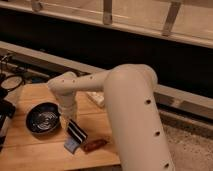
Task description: Place the eraser on the white sponge
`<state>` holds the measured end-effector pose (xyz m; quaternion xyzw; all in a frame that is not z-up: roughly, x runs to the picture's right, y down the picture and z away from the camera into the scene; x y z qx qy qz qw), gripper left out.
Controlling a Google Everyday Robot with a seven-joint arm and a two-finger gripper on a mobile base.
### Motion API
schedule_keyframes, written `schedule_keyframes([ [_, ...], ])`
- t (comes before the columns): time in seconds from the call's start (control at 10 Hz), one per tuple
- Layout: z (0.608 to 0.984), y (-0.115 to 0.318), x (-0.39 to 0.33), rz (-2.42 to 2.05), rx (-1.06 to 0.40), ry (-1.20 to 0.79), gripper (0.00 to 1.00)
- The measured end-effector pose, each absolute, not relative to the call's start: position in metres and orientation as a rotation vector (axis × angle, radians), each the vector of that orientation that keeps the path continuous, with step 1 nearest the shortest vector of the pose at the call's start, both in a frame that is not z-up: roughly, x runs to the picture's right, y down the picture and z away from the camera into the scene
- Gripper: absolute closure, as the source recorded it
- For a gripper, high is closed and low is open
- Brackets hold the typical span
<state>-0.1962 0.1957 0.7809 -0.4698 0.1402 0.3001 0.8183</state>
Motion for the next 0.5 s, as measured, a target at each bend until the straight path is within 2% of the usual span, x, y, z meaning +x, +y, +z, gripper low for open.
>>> schedule_keyframes([
  [0.3, 0.7807, 0.1967, -0.1968, 0.637, -1.001, 0.297, 0.20],
  [0.5, 0.7797, 0.1968, -0.1984, 0.634, -0.999, 0.293, 0.18],
])
